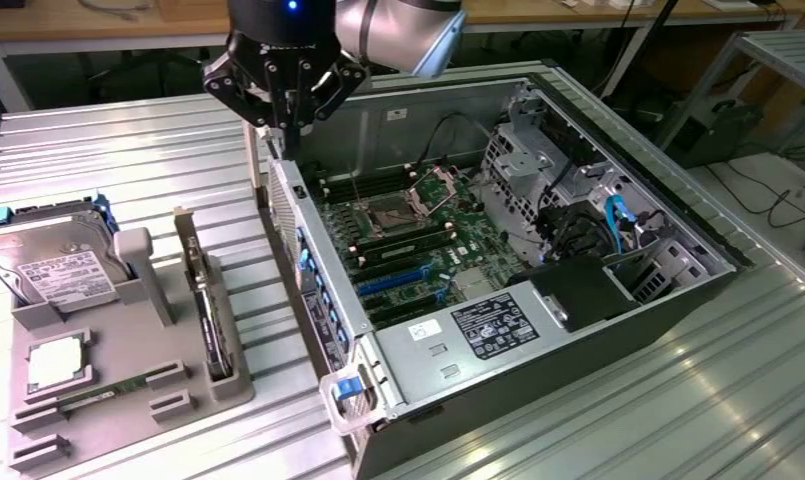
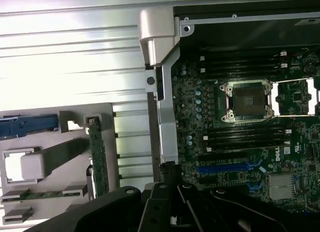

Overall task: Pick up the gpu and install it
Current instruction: 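Reach for the gpu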

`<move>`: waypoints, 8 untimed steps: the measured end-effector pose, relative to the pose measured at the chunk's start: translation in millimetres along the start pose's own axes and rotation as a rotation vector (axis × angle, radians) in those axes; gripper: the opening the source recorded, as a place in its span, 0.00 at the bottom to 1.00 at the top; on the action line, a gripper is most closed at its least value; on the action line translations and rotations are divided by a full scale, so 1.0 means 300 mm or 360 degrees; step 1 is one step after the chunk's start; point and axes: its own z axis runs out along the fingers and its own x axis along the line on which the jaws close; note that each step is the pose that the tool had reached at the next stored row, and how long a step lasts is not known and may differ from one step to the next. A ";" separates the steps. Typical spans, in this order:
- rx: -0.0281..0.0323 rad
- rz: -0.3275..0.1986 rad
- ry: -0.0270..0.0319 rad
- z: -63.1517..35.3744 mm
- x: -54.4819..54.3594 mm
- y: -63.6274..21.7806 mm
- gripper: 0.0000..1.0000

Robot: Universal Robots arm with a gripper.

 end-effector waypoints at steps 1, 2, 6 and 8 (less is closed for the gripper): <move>0.00000 0.0000 0.00000 0.000 0.007 -0.001 0.11; -0.00001 0.0000 -0.00002 0.000 0.015 -0.001 0.11; 0.00000 0.0000 0.00000 -0.001 0.042 -0.003 0.11; 0.00000 0.0000 0.00000 -0.002 0.056 -0.004 0.11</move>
